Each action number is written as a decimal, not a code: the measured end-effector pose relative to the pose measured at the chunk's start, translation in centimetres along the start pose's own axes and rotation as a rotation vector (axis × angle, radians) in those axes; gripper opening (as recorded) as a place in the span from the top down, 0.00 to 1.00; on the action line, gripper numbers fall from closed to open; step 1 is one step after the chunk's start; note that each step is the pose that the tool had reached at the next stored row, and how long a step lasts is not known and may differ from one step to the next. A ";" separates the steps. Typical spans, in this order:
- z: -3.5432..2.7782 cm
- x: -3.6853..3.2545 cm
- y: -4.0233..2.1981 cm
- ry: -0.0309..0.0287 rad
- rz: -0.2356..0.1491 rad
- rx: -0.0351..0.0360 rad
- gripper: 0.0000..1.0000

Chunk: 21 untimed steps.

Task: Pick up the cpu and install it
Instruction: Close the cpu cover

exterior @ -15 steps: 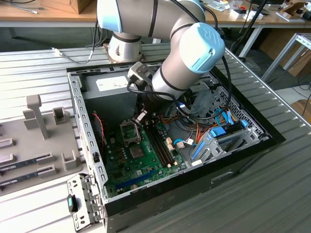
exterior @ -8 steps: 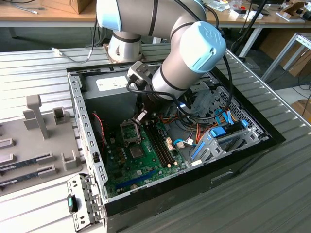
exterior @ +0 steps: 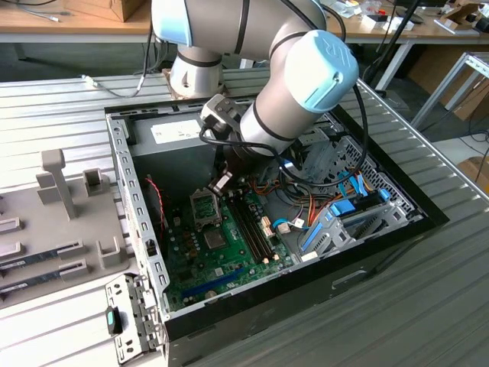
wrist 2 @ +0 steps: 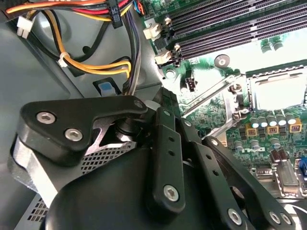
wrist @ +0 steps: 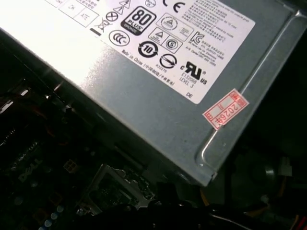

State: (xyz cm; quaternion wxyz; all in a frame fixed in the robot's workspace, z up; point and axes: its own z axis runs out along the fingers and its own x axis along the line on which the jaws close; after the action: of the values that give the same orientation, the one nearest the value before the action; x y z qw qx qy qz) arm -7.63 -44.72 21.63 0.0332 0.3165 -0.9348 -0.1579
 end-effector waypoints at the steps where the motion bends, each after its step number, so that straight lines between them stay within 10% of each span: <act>1: -0.06 -0.01 0.02 -0.0002 0.000 -0.0003 0.89; 7: -0.83 0.11 0.38 -0.0061 -0.003 -0.0068 0.89; 21: -1.15 0.16 0.41 0.0010 -0.024 -0.0084 0.89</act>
State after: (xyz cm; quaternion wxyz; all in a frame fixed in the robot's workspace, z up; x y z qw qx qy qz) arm -7.80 -44.82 22.84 0.0330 0.3278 -0.9302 -0.1620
